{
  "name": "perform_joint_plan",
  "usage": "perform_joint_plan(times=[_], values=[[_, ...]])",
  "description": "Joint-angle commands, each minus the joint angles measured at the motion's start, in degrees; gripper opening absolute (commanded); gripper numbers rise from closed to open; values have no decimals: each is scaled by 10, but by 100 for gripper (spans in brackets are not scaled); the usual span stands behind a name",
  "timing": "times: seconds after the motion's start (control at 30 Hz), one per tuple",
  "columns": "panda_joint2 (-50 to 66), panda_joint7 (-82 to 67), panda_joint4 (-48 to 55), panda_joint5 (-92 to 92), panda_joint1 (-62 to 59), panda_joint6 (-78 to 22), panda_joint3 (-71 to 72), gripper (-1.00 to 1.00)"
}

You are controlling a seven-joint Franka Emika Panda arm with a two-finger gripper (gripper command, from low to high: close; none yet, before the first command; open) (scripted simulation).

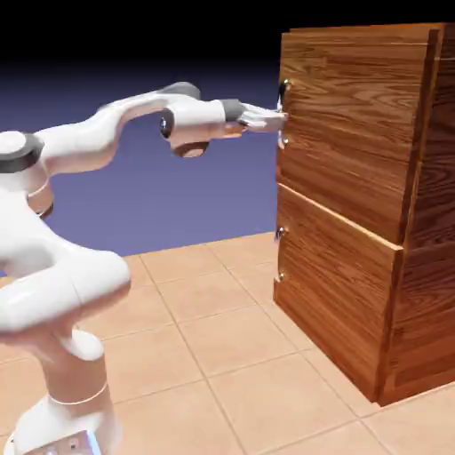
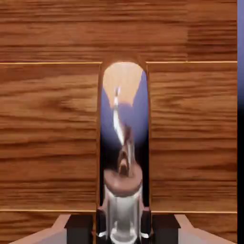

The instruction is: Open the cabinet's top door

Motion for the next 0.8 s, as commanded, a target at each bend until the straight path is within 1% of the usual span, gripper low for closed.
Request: perform_joint_plan(times=[0.0,0.3,0.53,0.77], values=[[-16,-3,-21,8,13,-24,-13,-100],[-165,0,-192,44,80,-247,-111,-100],[-265,3,-306,50,93,-421,-182,-100],[-269,-74,-419,-19,136,-586,-321,-100]])
